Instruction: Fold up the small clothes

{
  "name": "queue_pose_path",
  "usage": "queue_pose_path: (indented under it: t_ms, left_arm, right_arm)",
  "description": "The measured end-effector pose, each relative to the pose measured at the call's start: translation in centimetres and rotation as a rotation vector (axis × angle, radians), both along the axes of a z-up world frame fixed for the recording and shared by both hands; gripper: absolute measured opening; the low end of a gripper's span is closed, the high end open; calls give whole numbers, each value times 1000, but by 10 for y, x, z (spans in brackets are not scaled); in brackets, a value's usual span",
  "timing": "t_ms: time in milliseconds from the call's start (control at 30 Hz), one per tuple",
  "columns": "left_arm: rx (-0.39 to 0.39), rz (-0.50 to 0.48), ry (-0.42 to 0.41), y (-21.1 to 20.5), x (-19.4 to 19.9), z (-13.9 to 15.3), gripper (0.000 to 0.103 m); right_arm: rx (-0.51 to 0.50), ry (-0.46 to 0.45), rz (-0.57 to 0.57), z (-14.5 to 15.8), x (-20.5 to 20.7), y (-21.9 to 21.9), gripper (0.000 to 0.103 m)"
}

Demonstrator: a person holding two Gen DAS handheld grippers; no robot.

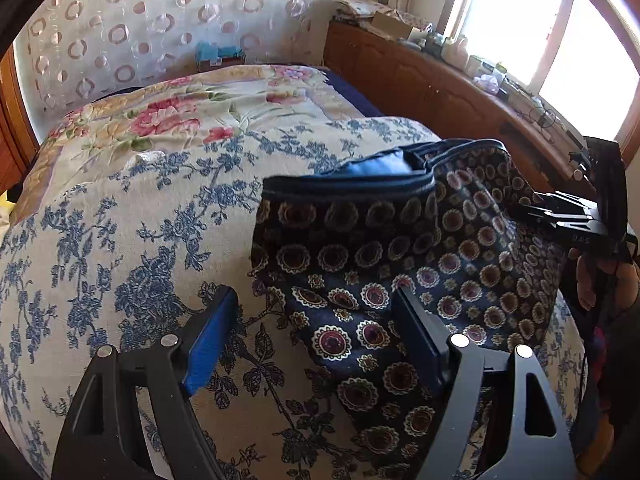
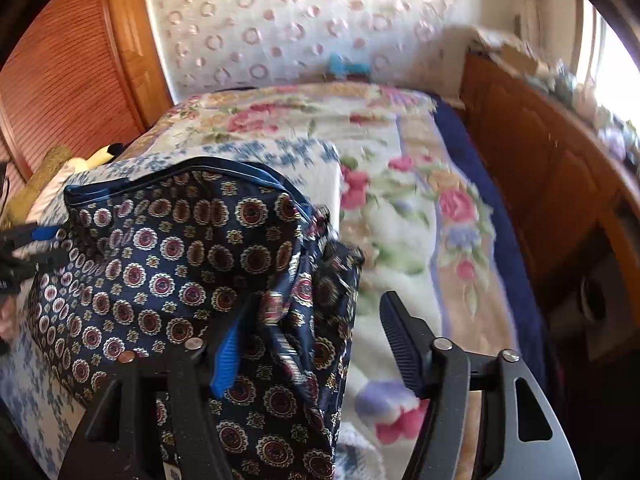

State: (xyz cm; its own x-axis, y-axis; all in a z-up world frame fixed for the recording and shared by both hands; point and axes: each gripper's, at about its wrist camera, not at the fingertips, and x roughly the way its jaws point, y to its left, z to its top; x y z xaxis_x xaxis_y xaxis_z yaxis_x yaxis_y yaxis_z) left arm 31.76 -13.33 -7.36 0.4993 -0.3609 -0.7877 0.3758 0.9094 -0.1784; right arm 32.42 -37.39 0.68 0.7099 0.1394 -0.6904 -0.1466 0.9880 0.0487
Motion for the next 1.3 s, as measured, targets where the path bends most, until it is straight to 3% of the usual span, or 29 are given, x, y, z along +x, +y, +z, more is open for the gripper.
queue_pose_path:
  t_ms: [133,300,500,567,633,733,833,900,933,1000,1300]
  left_arm:
    - [8,-12,-5,-5,1,-5,80]
    - [-1,-13,-11,-8,0,-4,80]
    - [18,-22,-31,-15,-1,-5,80]
    - [18,-22,-31,-15,-1,-5,80]
    - [9,-21,-30,-14,0,-5,75]
    - [-15,-25,-24,-14,0,-4,64]
    - [-26,-16,-21,-14,1,-3,43]
    - [-50,-19,-11,-13,2,-2,17]
    - [-64,-20,-6,-13,1,-1,14]
    - [-61,-26,-25,-14,-3,3,9]
    - [-117,-41,-137,-1,-33,48,7]
  right_arm:
    - [92,45,-15,-4,13,-9,71]
    - [88,34,21,0,18,-5,70]
    - [68,17,81,-4,9,-5,48]
    - [44,-4,86,-4,3,-5,32]
    - [20,-31,95,0,-7,-2,15]
    - [-12,-52,112,0,-16,3,10]
    - [-25,-61,119,1,-23,5,8]
    - [-23,-74,117,2,-26,5,7]
    - [-25,-82,114,4,-26,6,7]
    - [-22,-103,108,7,-30,7,6]
    - [-60,-212,110,31,-59,27,5]
